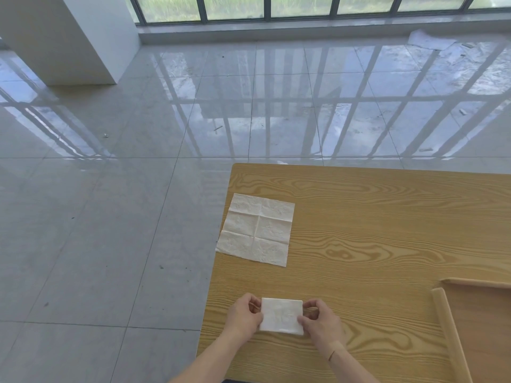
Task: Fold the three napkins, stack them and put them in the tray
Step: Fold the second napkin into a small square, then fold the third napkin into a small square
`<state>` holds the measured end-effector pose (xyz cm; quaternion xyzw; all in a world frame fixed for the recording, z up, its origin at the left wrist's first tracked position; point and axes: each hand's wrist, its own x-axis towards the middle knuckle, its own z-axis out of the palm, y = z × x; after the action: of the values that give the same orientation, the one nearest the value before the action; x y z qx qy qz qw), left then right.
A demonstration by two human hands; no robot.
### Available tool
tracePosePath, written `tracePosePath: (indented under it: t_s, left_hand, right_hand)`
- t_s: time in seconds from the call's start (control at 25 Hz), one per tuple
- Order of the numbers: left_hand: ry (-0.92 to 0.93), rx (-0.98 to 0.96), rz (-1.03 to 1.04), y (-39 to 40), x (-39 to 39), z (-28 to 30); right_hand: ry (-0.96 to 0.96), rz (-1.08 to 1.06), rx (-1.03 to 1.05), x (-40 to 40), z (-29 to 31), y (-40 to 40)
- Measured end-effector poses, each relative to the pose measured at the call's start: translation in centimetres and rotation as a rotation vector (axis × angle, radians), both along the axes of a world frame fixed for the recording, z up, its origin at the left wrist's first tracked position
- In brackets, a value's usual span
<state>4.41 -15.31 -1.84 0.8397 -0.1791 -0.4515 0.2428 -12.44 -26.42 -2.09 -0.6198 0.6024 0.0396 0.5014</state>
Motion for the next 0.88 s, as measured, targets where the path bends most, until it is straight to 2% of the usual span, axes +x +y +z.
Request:
tracePosePath:
  t_s: [0.24, 0.68, 0.8, 0.88]
  left_hand:
    - [-0.014, -0.012, 0.015, 0.2, -0.1, -0.4]
    - [-0.085, -0.035, -0.079, 0.4, 1.1, -0.6]
    - [-0.127, -0.034, -0.14, 0.5, 3.6, -0.4]
    - [-0.211, -0.028, -0.205, 0.3, 5.7, -0.1]
  right_hand:
    - [0.031, 0.006, -0.041, 0.1, -0.2, 0.1]
    - [0.064, 0.066, -0.111, 0.4, -0.3, 0.2]
    - [0.054, 0.073, -0.193, 1.0, -0.1, -0.3]
    - [0.081, 0.151, -0.274, 1.8, 0.1, -1.0]
